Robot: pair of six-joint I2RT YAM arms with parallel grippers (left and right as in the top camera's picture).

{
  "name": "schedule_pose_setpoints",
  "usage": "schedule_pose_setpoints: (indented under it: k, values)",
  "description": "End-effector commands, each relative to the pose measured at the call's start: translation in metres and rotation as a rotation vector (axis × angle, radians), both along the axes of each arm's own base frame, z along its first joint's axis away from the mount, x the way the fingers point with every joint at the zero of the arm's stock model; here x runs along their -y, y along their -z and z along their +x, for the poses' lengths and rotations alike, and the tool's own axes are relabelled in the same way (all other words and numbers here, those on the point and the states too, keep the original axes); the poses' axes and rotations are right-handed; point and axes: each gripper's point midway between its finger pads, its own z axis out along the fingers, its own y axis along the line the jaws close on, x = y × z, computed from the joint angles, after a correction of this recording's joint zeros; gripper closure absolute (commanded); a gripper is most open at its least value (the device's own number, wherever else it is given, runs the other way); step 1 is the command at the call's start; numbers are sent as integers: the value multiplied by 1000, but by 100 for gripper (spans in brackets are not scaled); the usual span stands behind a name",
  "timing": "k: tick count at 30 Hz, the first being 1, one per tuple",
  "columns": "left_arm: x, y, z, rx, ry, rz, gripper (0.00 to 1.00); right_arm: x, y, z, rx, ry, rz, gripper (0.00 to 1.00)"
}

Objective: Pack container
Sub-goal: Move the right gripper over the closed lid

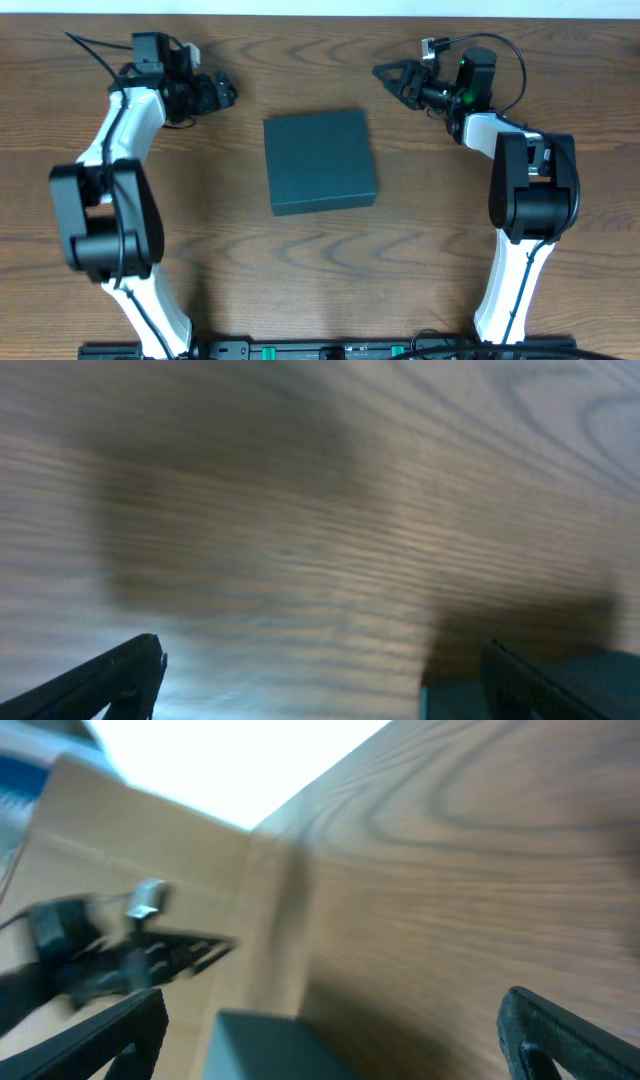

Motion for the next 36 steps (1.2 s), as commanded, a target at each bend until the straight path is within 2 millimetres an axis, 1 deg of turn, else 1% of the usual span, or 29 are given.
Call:
schedule_pose_setpoints:
  k: [1, 4, 7, 11, 13, 15, 19, 20, 21, 26, 30, 31, 32, 33, 36]
  values:
    - [-30, -51, -4, 93, -53, 187, 1, 17, 9, 17, 25, 106, -74, 1]
    - [-41, -80, -20, 105, -95, 250, 1, 32, 10, 23, 32, 155, -148, 1]
    - [-52, -96, -40, 84, -131, 307, 1, 48, 9, 21, 12, 191, -277, 2]
    - [-53, -104, -59, 47, -134, 320, 1, 67, 1, 8, -24, 216, -507, 1]
    - [-52, -103, -66, 24, -130, 320, 1, 75, -10, -3, -42, 230, -616, 1]
    - [-52, -101, -73, -3, -126, 319, 1, 77, -27, -13, -28, 226, -684, 1]
    - [-51, -95, -83, -48, -122, 317, 1, 71, -71, -38, 21, 223, -799, 1]
    - [-51, -95, -84, -53, -123, 315, 1, 68, -79, -44, 26, 227, -825, 1]
    - [-51, -94, -85, -59, -125, 314, 1, 64, -92, -55, 42, 223, -864, 1]
    - [-45, -95, -91, -71, -111, 313, 1, 53, -124, -98, 54, 231, -1035, 1]
    - [-35, -102, -97, -66, -87, 314, 1, 27, -142, -128, 82, 159, -1033, 1]
    - [-32, -105, -99, -62, -81, 314, 1, 17, -146, -136, 95, 130, -1016, 1]
    - [-30, -108, -101, -57, -76, 314, 1, 10, -149, -140, 106, 111, -1002, 7]
    - [-27, -112, -104, -47, -71, 314, 1, 1, -151, -144, 118, 87, -987, 33]
    - [-21, -122, -114, -22, -61, 314, 2, -18, -152, -152, 110, 67, -950, 73]
